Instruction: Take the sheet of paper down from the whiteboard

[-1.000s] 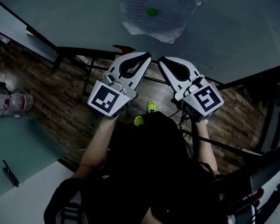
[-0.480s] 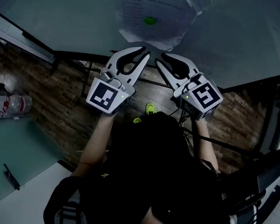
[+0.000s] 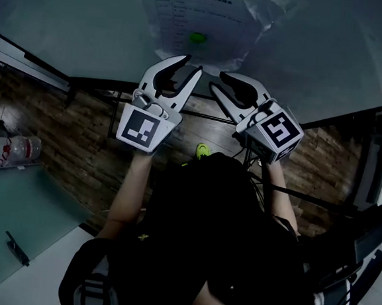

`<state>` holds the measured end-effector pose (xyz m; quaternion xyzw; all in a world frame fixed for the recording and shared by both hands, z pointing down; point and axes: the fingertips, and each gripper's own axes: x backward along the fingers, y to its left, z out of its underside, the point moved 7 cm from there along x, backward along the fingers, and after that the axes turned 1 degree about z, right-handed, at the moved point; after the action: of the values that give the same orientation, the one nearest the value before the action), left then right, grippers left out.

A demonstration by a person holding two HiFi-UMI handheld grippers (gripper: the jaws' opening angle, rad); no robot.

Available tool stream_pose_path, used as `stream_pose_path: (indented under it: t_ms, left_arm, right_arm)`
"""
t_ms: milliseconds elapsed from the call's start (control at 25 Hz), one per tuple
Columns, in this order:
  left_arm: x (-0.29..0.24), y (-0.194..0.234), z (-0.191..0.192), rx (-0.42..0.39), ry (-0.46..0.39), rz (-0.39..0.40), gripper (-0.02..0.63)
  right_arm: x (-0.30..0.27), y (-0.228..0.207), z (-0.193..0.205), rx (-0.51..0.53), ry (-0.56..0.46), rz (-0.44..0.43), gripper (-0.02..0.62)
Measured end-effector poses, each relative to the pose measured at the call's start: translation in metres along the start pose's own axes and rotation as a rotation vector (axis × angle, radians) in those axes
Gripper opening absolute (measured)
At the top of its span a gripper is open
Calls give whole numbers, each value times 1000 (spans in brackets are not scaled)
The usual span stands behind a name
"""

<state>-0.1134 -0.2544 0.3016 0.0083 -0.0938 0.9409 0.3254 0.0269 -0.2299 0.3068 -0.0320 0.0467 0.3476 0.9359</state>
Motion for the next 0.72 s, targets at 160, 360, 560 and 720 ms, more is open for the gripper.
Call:
stream_pose_path:
  t_ms: [160, 360, 560, 720]
  left_arm:
    - [-7, 5, -2, -19, 4, -17, 120]
    - [-15, 10, -2, -45, 5, -49, 146]
    - [-23, 12, -5, -84, 25, -71, 175]
    - [-29, 11, -5, -157, 61, -101, 196]
  right_arm:
    - [-2, -5, 0, 1, 9, -4, 113]
    - [-2, -9, 1, -6, 15, -14, 128]
    - [0, -13, 0, -1, 22, -7, 144]
    - [2, -17, -1, 4, 27, -7, 149]
